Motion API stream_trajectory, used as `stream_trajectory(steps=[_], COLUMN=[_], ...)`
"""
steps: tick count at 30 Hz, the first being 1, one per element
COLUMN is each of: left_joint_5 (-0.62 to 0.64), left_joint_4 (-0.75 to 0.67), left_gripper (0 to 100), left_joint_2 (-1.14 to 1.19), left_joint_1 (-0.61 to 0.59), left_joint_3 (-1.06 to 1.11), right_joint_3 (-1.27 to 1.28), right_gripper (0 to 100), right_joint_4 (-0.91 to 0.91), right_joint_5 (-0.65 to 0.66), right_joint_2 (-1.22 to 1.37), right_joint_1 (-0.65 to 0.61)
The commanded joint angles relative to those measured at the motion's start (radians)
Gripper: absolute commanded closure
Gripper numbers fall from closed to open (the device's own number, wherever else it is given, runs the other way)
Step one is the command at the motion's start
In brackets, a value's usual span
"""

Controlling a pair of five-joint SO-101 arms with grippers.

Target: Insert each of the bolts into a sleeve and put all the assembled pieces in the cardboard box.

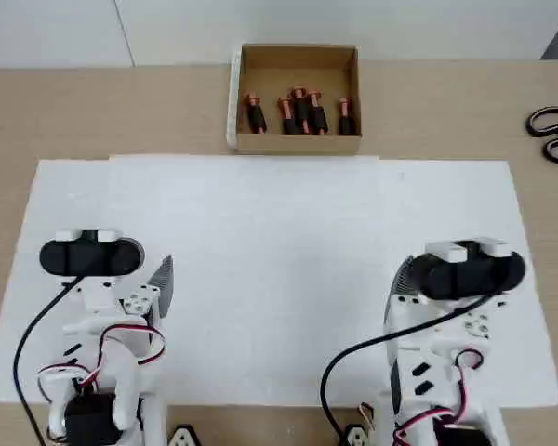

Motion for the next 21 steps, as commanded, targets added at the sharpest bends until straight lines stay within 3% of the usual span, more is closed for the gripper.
stream_trajectory(steps=[1,13,21], left_joint_5=[0.003,0.003,0.005], left_joint_4=[-0.023,-0.025,-0.025], left_gripper=[74,74,74], left_joint_2=[-0.009,-0.009,-0.009], left_joint_1=[0.0,0.003,-0.002], left_joint_3=[0.007,0.222,0.225], right_joint_3=[0.049,0.347,0.425], right_gripper=[81.3,81.3,81.3], right_joint_4=[-0.036,-0.054,-0.097], right_joint_5=[-0.006,-0.006,-0.009], right_joint_2=[-0.004,-0.004,-0.002], right_joint_1=[0.007,0.002,0.002])
